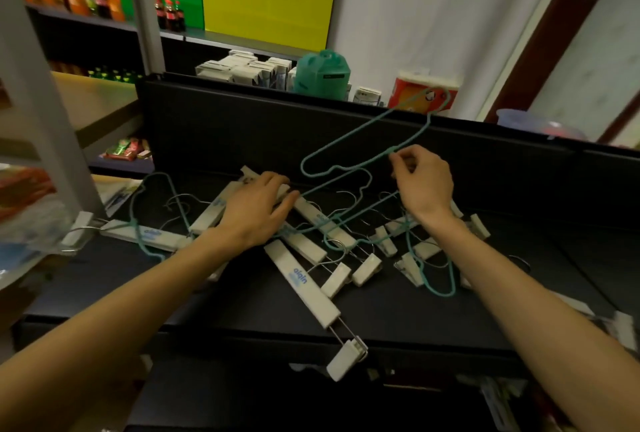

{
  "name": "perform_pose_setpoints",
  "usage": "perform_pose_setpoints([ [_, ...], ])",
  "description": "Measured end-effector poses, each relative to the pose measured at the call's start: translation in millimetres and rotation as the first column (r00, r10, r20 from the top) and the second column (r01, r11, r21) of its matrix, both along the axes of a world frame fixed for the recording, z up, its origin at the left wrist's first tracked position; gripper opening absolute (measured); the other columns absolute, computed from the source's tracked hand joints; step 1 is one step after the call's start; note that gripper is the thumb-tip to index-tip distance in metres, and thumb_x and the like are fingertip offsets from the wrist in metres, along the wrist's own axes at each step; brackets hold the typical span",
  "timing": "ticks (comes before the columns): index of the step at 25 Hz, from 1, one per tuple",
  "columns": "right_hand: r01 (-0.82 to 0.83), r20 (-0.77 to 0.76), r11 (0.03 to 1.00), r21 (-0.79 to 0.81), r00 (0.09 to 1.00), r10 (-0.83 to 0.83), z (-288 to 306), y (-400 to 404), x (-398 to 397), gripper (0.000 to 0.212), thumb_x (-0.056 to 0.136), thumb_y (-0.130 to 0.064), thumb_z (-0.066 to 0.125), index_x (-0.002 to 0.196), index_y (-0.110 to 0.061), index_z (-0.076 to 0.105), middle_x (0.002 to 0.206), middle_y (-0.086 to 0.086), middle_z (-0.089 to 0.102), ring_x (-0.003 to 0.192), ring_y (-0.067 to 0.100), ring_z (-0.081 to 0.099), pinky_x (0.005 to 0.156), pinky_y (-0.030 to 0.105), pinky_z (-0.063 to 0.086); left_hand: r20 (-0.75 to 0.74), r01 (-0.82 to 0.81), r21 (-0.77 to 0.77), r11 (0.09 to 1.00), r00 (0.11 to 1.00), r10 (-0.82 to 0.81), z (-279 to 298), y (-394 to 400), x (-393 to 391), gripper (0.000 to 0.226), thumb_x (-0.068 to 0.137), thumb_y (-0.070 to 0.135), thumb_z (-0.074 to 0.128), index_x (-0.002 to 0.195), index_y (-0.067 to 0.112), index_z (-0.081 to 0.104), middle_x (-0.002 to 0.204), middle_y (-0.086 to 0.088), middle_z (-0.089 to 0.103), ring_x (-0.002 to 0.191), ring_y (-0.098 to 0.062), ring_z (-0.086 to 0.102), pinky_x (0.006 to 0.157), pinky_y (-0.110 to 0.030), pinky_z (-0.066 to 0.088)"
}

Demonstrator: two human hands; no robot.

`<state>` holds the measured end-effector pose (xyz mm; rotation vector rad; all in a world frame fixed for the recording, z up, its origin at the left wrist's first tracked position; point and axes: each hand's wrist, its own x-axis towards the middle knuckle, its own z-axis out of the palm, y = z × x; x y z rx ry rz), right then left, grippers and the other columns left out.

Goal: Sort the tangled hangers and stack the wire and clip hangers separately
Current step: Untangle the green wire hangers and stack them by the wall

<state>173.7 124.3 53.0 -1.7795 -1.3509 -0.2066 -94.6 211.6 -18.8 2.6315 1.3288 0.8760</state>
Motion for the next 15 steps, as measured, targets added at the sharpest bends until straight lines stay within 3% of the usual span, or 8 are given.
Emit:
perform_pose_setpoints([
  [3,0.044,-0.125,0.999,-0.002,0.991,-0.044,-9.4,-15.1,5.6,0.021,0.101,-0.034,0.057,0.101,-0.018,0.070,0.075,-0.010,0.067,0.070,0.005,0.065,0.069,0.034,0.058,-0.132,0.064,0.005,0.998,0.989,-0.063,8.9,-2.0,4.4,0.070,0.091,0.070,0.046,0.141,0.022,0.049,0.138,0.001,0.055,0.113,-0.019,0.061,0.090,-0.035,0.049],
  [6,0.081,-0.195,0.997,-0.010,0.977,-0.081,-17.0,-30.0,13.4,0.021,0.102,-0.033,0.055,0.098,-0.017,0.069,0.076,-0.006,0.068,0.069,0.010,0.066,0.069,0.037,0.058,-0.297,0.118,-0.137,0.984,0.942,-0.154,13.1,-2.5,8.5,0.084,0.078,0.076,0.060,0.143,0.025,0.043,0.125,0.003,0.062,0.102,-0.016,0.063,0.086,-0.039,0.056],
  [10,-0.039,-0.335,0.999,-0.022,0.942,0.029,-36.6,-42.0,2.3,0.021,0.104,-0.031,0.051,0.102,-0.015,0.064,0.081,-0.002,0.069,0.074,0.010,0.068,0.072,0.032,0.055,-0.169,0.167,-0.132,0.977,0.967,-0.189,14.4,-0.7,7.4,0.081,0.079,0.063,0.069,0.145,0.025,0.043,0.111,0.008,0.064,0.093,-0.010,0.062,0.079,-0.036,0.056],
  [12,-0.094,-0.336,0.994,-0.061,0.940,0.068,-53.3,-44.1,-12.2,0.021,0.105,-0.033,0.047,0.103,-0.019,0.062,0.085,-0.003,0.070,0.079,0.008,0.068,0.076,0.033,0.057,-0.098,0.180,-0.130,0.975,0.976,-0.193,15.4,0.2,3.3,0.077,0.077,0.060,0.071,0.141,0.026,0.047,0.107,0.011,0.060,0.090,-0.006,0.059,0.076,-0.032,0.055],
  [15,-0.081,-0.312,0.993,-0.081,0.949,0.052,-65.0,-43.2,-27.0,0.021,0.105,-0.035,0.045,0.102,-0.021,0.061,0.085,-0.004,0.070,0.078,0.010,0.068,0.077,0.040,0.059,-0.103,0.165,-0.081,0.983,0.979,-0.173,16.8,4.4,-5.1,0.072,0.075,0.063,0.071,0.136,0.031,0.050,0.100,0.015,0.057,0.082,-0.003,0.056,0.066,-0.023,0.048],
])
